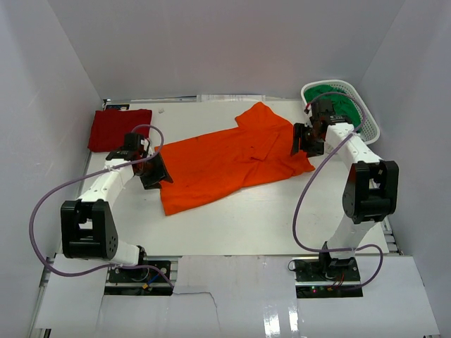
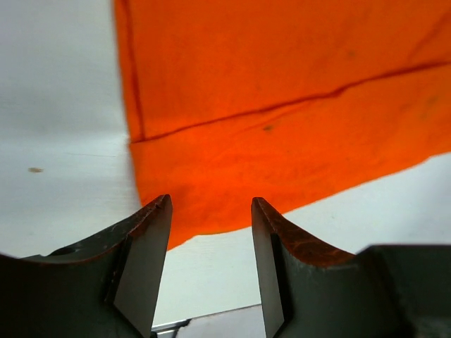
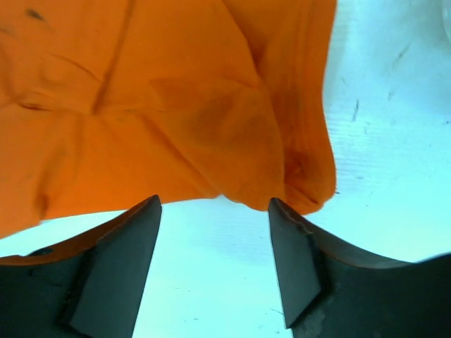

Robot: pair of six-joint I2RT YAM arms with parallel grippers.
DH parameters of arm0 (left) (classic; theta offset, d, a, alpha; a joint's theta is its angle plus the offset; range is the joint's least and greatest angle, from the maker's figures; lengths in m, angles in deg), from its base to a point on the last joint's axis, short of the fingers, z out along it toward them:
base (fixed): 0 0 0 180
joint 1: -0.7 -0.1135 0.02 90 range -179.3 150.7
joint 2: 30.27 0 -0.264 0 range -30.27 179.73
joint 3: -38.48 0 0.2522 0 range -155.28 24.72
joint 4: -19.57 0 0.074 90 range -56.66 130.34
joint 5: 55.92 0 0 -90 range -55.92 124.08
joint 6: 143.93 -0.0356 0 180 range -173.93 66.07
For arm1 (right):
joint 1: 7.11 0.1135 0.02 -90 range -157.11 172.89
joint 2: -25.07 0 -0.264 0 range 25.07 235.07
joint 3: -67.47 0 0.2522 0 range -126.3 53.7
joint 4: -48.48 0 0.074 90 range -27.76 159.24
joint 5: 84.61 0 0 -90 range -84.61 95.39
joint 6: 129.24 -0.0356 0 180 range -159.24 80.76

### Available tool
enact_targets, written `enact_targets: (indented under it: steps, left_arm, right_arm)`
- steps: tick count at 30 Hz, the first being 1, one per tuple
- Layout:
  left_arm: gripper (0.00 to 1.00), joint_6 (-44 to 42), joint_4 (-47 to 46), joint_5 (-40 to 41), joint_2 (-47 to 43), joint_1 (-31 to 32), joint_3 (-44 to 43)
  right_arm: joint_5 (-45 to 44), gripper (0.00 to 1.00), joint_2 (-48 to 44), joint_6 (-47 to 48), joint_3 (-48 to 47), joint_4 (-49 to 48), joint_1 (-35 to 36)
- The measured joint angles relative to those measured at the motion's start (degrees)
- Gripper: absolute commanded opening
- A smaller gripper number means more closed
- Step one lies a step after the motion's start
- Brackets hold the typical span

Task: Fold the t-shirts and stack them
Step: Fold the flattened tshirt in 1/3 of the way

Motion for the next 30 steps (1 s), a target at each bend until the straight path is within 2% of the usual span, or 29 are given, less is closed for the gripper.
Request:
enact_targets:
  steps: [2, 8, 16, 17, 18, 20, 26, 30]
  left_arm:
    - [0.59, 0.42, -1.36, -2.97, 0.15, 0.33, 1.29]
    - [0.59, 2.54, -5.18, -8.92, 3.78, 2.75, 4.09]
    - [0.58, 5.95, -10.1, -10.67, 12.24, 10.75, 4.09]
    - [0.58, 6.49, -10.56, -11.06, 13.33, 11.15, 4.17]
    - [0.58, 6.86, -10.84, -12.0, 13.77, 11.13, 4.2]
    - [0.57, 7.26, -11.19, -12.61, 13.9, 11.13, 4.33]
    - [0.57, 6.32, -9.42, -12.92, 15.26, 10.82, 3.08]
    - [0.57, 4.42, -5.88, -9.16, 15.54, 11.43, 1.05]
  right_arm:
    - [-1.42, 0.61, 0.02, 0.46, 1.64, 0.15, 0.0]
    - [-5.99, 0.58, 1.38, 0.68, 2.54, 0.31, 0.0]
    - [-9.99, 0.44, 5.99, 0.76, 3.52, -0.15, 0.0]
    - [-10.27, 0.28, 6.62, 0.7, 4.07, -0.15, 0.0]
    - [-10.49, 0.19, 7.28, 0.94, 4.52, -0.13, 0.0]
    - [-10.84, 0.08, 8.63, 0.76, 5.01, -0.13, -0.02]
    - [-12.11, 0.08, 10.05, 0.13, 4.98, -0.26, -0.42]
    - [-15.32, 0.08, 10.05, 0.04, 4.98, 0.2, -0.59]
